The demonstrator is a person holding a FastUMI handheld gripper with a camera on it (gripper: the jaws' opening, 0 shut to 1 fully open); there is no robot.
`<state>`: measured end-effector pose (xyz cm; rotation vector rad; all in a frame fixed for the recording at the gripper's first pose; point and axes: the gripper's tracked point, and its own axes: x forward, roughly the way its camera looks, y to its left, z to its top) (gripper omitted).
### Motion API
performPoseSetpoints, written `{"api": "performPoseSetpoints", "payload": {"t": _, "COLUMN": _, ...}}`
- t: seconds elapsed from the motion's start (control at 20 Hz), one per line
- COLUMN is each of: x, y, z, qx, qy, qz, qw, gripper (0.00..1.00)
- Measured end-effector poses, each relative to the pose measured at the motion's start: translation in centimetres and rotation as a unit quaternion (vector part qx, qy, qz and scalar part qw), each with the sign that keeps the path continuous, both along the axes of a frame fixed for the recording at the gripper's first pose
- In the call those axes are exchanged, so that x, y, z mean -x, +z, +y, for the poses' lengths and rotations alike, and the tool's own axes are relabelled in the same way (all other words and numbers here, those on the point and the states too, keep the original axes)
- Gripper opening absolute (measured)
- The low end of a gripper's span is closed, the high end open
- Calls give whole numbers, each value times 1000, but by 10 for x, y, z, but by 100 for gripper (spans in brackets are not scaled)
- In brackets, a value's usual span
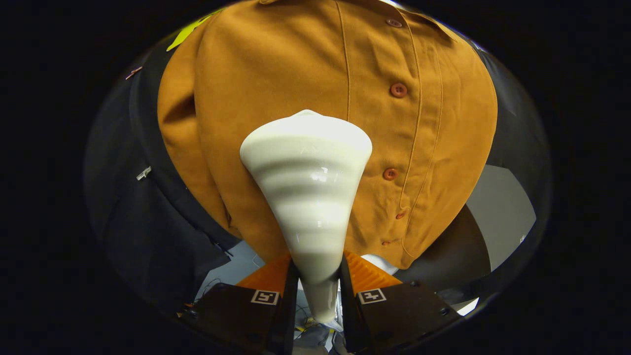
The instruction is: Iron the clothes twice with a garment steamer, once on the left side and once on the right side.
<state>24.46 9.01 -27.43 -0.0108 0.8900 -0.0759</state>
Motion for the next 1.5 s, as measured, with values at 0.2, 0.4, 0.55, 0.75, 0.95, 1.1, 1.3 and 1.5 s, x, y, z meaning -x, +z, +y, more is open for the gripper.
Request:
{"api": "performPoseSetpoints", "payload": {"t": 0.2, "x": 9, "y": -21, "z": 1, "qx": 1, "qy": 2, "qz": 22, "qw": 1000, "gripper": 43}}
{"api": "performPoseSetpoints", "payload": {"t": 0.4, "x": 21, "y": -42, "z": 0, "qx": -2, "qy": -3, "qz": 55, "qw": 998, "gripper": 43}}
{"api": "performPoseSetpoints", "payload": {"t": 0.55, "x": 32, "y": -65, "z": -5, "qx": -1, "qy": -3, "qz": 78, "qw": 997, "gripper": 43}}
{"api": "performPoseSetpoints", "payload": {"t": 0.75, "x": 47, "y": -82, "z": -10, "qx": 5, "qy": 3, "qz": 106, "qw": 994, "gripper": 43}}
{"api": "performPoseSetpoints", "payload": {"t": 0.95, "x": 48, "y": -65, "z": -26, "qx": 11, "qy": -6, "qz": 94, "qw": 996, "gripper": 43}}
{"api": "performPoseSetpoints", "payload": {"t": 1.1, "x": 35, "y": -33, "z": -43, "qx": 12, "qy": -17, "qz": 49, "qw": 999, "gripper": 43}}
{"api": "performPoseSetpoints", "payload": {"t": 1.3, "x": 20, "y": 23, "z": -69, "qx": 14, "qy": -37, "qz": -17, "qw": 999, "gripper": 43}}
{"api": "performPoseSetpoints", "payload": {"t": 1.5, "x": 12, "y": 64, "z": -99, "qx": 20, "qy": -50, "qz": -68, "qw": 996, "gripper": 43}}
